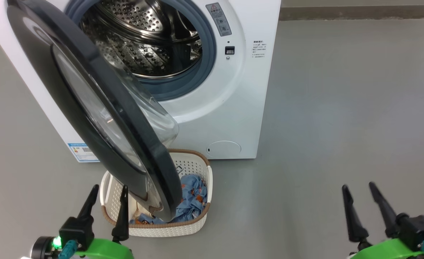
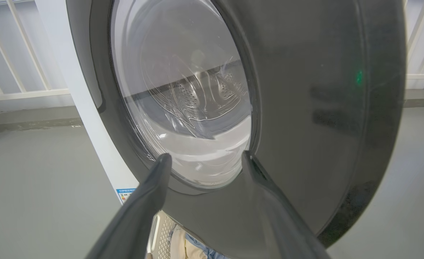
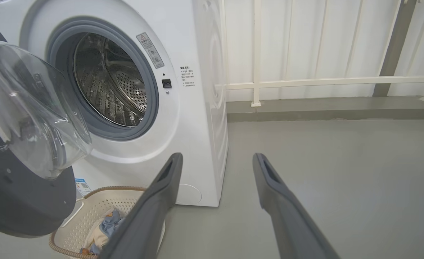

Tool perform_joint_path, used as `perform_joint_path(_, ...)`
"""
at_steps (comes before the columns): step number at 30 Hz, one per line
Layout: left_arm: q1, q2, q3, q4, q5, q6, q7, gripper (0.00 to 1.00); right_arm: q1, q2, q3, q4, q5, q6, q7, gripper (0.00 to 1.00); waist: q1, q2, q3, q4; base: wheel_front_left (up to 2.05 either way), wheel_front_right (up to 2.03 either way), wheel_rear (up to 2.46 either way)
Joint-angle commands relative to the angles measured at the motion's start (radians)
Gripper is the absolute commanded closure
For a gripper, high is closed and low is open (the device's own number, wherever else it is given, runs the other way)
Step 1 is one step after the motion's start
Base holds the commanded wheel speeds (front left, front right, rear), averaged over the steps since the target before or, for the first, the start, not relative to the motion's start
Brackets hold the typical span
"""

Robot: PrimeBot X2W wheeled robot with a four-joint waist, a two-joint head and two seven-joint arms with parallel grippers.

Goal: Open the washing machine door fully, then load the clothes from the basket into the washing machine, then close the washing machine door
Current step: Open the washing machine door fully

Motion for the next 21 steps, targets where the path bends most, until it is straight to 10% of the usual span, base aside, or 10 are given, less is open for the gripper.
perform_joint_path(1, -0.019, 0.015, 0.037, -0.025, 0.007, -0.004, -0.006, 0.0, -0.004, -0.002, 0.036, -0.006, -0.013, 0.002, -0.008, 0.0, 0.0, 0.0, -0.001, 0.0, 0.0, 0.0, 0.0)
perform_joint_path(21, -0.021, 0.007, 0.063, -0.011, 0.004, -0.003, -0.006, 0.0, -0.036, 0.024, 0.064, 0.077, -0.069, 0.002, -0.009, 0.0, 0.0, 0.0, 0.002, -0.004, 0.0, 0.0, 0.0)
